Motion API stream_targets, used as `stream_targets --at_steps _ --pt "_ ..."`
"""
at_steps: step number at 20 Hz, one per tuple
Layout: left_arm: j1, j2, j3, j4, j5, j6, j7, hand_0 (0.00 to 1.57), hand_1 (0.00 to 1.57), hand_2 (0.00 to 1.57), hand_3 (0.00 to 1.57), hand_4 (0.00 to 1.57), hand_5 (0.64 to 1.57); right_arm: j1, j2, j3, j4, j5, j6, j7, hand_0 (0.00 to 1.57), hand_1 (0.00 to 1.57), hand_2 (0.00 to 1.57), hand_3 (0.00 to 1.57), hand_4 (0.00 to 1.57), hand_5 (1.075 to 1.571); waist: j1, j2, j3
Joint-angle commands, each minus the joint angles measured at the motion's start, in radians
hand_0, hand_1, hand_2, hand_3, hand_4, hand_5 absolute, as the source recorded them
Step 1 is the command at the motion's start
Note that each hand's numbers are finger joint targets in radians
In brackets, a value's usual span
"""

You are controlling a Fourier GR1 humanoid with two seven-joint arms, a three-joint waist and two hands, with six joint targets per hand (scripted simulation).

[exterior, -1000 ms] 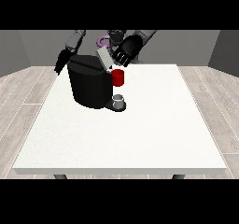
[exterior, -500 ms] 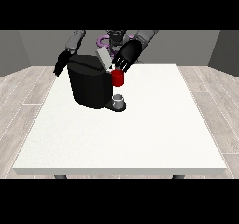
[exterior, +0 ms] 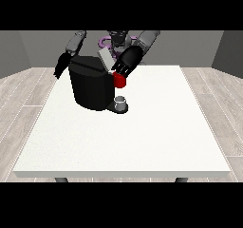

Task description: Insert the coffee pod into the coffee machine and close the lid

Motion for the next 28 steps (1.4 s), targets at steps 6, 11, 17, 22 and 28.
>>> stream_targets --at_steps 6,11,17,22,28 --pt "-0.019 -0.006 0.005 0.008 -0.01 0.015 0.016 1.22 1.22 1.26 1.21 0.38 1.571 0.018 -0.027 -0.022 0.022 -0.03 0.042 -0.001 0.0 0.0 0.0 0.0 0.0 1.571 -0.011 -0.012 -0.0003" --pt "-0.049 -0.021 -0.005 -0.009 -0.025 0.055 -0.001 1.2 1.2 1.22 1.17 0.36 1.571 -0.05 -0.012 -0.033 0.034 -0.003 -0.021 -0.004 0.0 0.0 0.0 0.0 0.14 1.571 0.015 0.021 -0.0003" --pt "-0.046 -0.008 -0.034 -0.007 -0.068 0.066 0.014 1.23 1.23 1.24 1.16 0.0 1.571 -0.042 -0.051 -0.052 0.044 -0.017 0.014 0.012 0.0 0.0 0.0 0.0 0.15 1.571 0.014 -0.001 -0.0001" --pt "-0.04 0.037 -0.062 0.006 -0.125 0.13 -0.051 1.17 1.17 1.19 1.07 0.0 1.571 -0.058 -0.019 -0.016 -0.012 0.003 -0.009 0.007 0.0 0.0 0.0 0.0 0.0 1.571 -0.023 0.062 -0.0005" --pt "0.008 0.056 -0.042 0.034 -0.115 0.142 -0.115 1.11 1.11 1.14 1.02 0.0 1.571 -0.013 -0.02 -0.001 -0.031 0.006 0.004 0.045 0.0 0.0 0.0 0.0 0.0 1.571 -0.018 0.048 -0.0009"
